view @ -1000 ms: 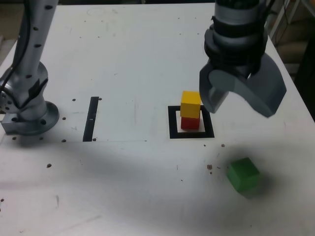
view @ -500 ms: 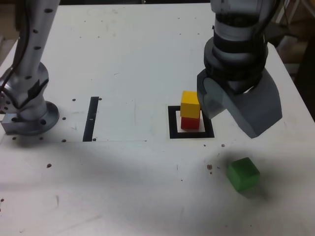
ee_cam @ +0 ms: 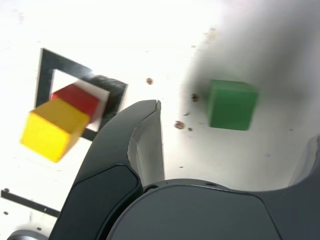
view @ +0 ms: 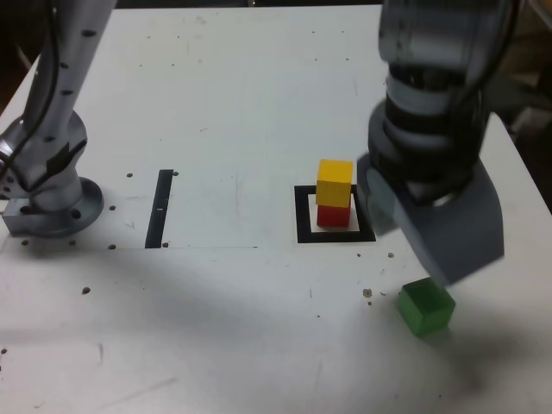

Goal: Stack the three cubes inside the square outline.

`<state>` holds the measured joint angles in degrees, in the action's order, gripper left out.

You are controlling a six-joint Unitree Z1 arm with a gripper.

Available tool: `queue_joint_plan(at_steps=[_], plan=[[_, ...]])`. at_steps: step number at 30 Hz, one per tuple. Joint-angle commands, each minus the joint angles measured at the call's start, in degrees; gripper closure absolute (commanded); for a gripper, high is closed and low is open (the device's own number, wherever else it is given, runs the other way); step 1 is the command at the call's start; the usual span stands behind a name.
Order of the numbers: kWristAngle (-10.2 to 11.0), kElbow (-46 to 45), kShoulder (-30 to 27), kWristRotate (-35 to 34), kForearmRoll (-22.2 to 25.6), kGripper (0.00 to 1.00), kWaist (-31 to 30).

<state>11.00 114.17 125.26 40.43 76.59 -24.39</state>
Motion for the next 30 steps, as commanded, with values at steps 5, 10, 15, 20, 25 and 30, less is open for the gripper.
queue_joint_plan(at_steps=[5,10,15,20,25,30], plan=[[-0.4,2.7,4.1,0.5,0.1,0.00,-0.3],[-0.4,4.1,6.7,0.8,0.2,0.00,-0.3],[-0.4,4.6,8.5,0.9,0.4,0.01,-0.4],[-0.6,4.9,9.6,0.6,0.9,0.04,-0.5],[-1.0,5.0,10.7,-0.3,0.9,0.11,-0.7],[-1.3,5.3,11.7,-1.4,0.8,0.29,-0.7]])
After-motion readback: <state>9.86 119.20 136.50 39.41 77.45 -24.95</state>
